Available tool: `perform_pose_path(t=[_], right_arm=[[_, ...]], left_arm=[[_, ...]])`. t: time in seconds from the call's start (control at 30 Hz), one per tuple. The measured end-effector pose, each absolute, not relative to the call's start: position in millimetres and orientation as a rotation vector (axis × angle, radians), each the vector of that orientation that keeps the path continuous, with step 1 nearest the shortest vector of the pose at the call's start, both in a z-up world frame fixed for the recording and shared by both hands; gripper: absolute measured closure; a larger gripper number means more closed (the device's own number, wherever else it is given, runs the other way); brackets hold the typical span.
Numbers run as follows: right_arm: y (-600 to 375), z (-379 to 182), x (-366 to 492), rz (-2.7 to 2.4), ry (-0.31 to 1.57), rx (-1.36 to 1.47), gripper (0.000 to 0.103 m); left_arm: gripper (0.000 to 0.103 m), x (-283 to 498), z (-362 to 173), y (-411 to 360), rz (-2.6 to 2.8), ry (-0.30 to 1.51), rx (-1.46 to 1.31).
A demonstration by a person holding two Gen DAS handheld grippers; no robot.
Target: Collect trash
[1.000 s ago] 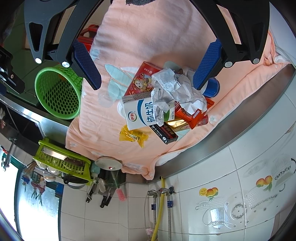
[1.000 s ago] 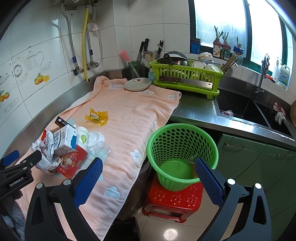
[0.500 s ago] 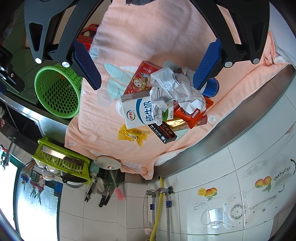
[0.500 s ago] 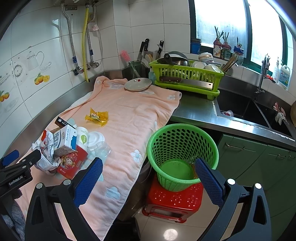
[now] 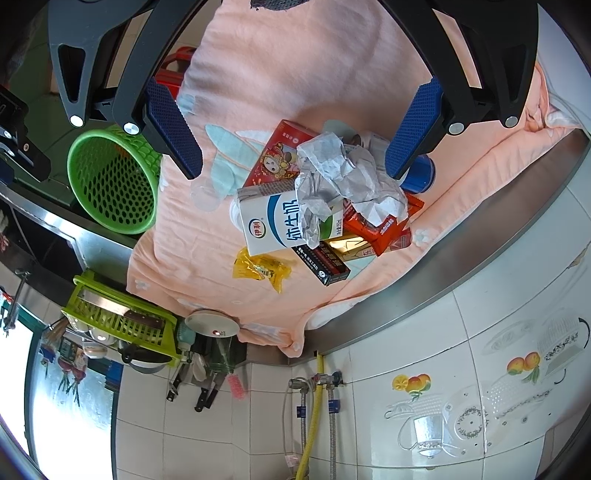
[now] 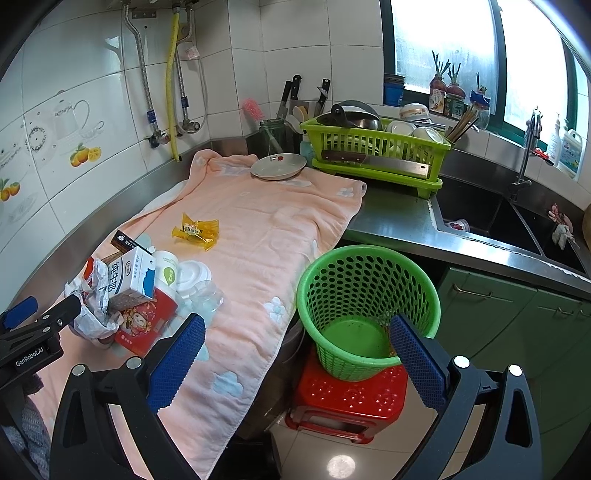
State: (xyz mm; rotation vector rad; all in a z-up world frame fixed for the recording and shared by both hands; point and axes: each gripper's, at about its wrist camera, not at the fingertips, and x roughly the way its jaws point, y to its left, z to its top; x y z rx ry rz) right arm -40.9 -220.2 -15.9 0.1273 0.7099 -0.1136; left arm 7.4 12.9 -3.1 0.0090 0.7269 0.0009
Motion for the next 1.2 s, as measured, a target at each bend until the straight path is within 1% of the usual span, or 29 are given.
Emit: perform_pose_path(t=[0.53, 0.67, 0.87, 1.03, 1.2], right_arm=[[-214, -20, -33, -0.073, 0.717, 0.119, 0.006], [-209, -23, -28, -0.040, 0.717, 0.109, 0.006], [-199, -27, -19, 0.026, 0.726, 0.111, 0.006], [-189, -31, -10, 0.061, 0.739, 0.107, 0.006], [-182, -36, -2, 0.088, 0.755, 0.092, 0.006]], left_arm=[[0.006, 11, -3, 32, 0.035, 0.728, -0.013], [0.012, 13, -4, 45, 0.053, 0.731, -0.026], [0.015, 14, -8, 74, 0.100, 0.736, -0.056], [0.015, 19, -19, 91, 0.089, 0.779, -0.114], [0.014, 27, -34, 86, 0.051, 0.823, -0.143]])
